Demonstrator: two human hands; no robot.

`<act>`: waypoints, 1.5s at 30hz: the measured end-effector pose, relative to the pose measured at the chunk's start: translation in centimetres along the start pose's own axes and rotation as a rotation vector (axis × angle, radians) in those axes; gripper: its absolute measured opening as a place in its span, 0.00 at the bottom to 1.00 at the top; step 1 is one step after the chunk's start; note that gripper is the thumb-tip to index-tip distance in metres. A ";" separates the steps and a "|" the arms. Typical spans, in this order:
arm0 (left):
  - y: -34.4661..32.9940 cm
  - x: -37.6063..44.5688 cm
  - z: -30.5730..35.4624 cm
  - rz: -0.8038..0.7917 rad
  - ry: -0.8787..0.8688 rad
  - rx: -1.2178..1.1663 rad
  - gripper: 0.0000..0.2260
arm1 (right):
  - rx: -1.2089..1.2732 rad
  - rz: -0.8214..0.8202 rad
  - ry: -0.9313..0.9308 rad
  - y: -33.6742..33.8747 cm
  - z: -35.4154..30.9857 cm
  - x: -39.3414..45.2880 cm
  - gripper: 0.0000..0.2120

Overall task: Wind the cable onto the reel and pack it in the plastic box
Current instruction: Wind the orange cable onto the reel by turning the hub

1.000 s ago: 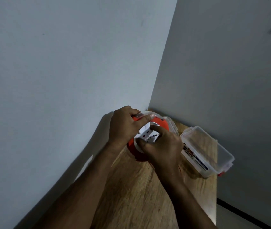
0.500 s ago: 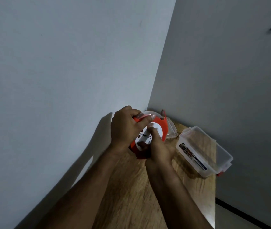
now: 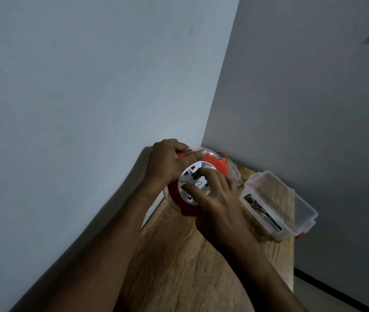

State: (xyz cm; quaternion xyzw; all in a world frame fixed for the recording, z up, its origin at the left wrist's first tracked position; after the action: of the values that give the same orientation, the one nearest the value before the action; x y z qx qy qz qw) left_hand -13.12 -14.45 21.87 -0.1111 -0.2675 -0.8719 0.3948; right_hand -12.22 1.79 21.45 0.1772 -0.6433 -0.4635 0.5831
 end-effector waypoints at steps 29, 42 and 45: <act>-2.8 -0.5 1.9 -0.066 -0.070 0.178 0.25 | 0.965 0.096 -1.474 -7.8 5.7 -6.4 0.19; -1.5 0.8 -0.8 -0.060 0.020 0.071 0.21 | 0.718 0.135 -0.855 0.0 5.6 -2.8 0.09; -1.6 1.1 -0.8 -0.095 0.027 0.055 0.21 | 0.228 0.031 -0.197 1.3 1.7 -0.1 0.18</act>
State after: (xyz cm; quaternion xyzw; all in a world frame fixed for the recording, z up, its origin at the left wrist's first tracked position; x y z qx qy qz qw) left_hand -15.05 -14.76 21.03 -0.0758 -0.2911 -0.8833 0.3595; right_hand -13.32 3.20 22.62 0.1862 -0.7484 -0.3934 0.5004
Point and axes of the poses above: each hand's wrist, its own x-axis towards the middle knuckle, its own y-axis out of the back of the hand, z = x × y, the point moved 10 cm from there along x, towards the middle knuckle, and after that the axes turned 9 degrees about -x, right-handed, at the moved point
